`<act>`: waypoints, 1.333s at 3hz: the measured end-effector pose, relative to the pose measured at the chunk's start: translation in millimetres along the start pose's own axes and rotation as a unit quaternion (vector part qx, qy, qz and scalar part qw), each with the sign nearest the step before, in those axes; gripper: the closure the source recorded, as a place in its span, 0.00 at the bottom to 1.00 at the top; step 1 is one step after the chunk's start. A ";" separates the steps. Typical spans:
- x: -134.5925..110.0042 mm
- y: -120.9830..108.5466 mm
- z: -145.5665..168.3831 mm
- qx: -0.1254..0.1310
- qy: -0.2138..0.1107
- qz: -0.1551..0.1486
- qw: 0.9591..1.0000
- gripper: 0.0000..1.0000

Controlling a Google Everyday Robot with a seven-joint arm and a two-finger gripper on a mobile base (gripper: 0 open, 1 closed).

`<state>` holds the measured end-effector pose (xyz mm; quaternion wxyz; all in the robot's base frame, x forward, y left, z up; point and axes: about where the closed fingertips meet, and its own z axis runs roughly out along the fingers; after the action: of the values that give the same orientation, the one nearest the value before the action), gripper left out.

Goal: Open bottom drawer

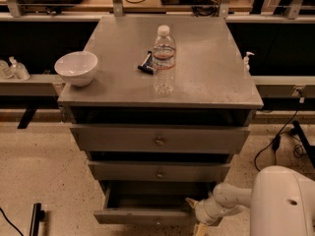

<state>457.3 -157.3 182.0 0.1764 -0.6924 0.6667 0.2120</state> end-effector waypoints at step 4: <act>1.1 26.7 16.2 -0.035 -0.029 0.007 0.999 0.47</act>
Offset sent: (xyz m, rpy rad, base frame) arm -0.0206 0.0029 -0.0202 0.0319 0.0855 0.0185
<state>429.8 -151.0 168.7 0.1697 -0.6869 0.6583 0.2569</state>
